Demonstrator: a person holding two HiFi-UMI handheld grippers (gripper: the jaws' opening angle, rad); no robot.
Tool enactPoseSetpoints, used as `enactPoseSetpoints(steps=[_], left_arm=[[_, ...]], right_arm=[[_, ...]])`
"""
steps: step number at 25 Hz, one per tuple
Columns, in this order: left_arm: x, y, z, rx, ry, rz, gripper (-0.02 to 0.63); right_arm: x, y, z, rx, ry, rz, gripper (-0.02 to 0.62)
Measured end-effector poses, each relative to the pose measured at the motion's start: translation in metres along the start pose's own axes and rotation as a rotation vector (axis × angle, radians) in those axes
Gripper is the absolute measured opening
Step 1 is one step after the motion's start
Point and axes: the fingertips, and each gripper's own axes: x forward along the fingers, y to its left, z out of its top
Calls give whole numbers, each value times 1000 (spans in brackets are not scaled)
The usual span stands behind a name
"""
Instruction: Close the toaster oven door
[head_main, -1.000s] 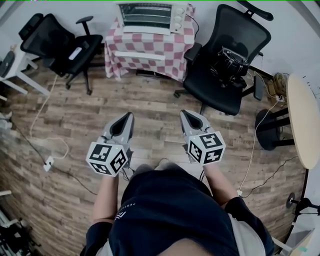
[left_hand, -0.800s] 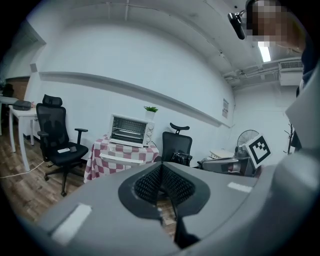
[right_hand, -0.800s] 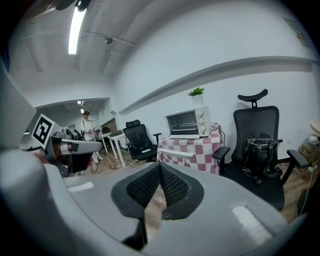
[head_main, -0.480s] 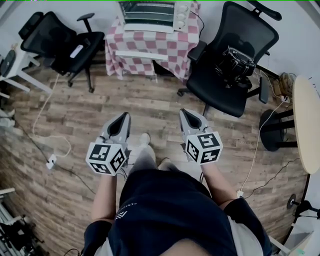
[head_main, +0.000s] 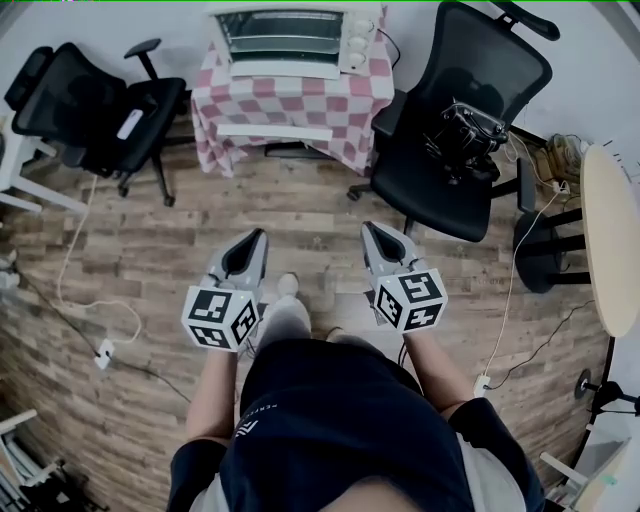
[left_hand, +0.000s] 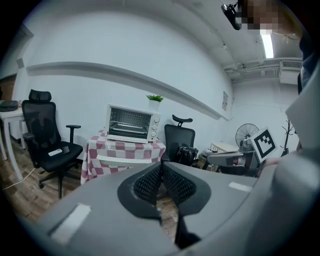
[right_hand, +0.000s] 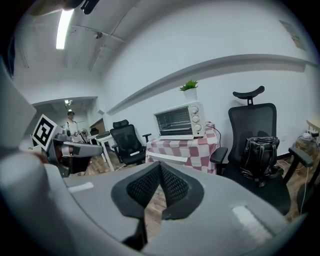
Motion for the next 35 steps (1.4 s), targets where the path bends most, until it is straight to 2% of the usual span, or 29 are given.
enactPoseSetpoints(steps=[9, 16, 21, 22, 23, 24, 28, 35], left_arm=[[44, 60, 10, -12, 52, -54, 40], [71, 94, 23, 6, 70, -93, 58], [84, 117, 28, 17, 86, -123, 63], [88, 121, 28, 20, 90, -131, 64], [91, 126, 29, 23, 93, -137, 66], [95, 130, 29, 25, 97, -142, 67], [109, 136, 30, 13, 102, -157, 71], [136, 142, 32, -9, 103, -153, 77]], right_arm=[[65, 3, 8, 13, 38, -53, 3], [101, -8, 20, 28, 11, -126, 5], [130, -8, 24, 39, -5, -137, 6], [136, -8, 24, 41, -3, -133, 20], [142, -7, 24, 43, 1, -127, 83], [148, -7, 23, 47, 6, -123, 100], [160, -8, 20, 38, 27, -124, 105], [185, -26, 7, 20, 85, -101, 157]])
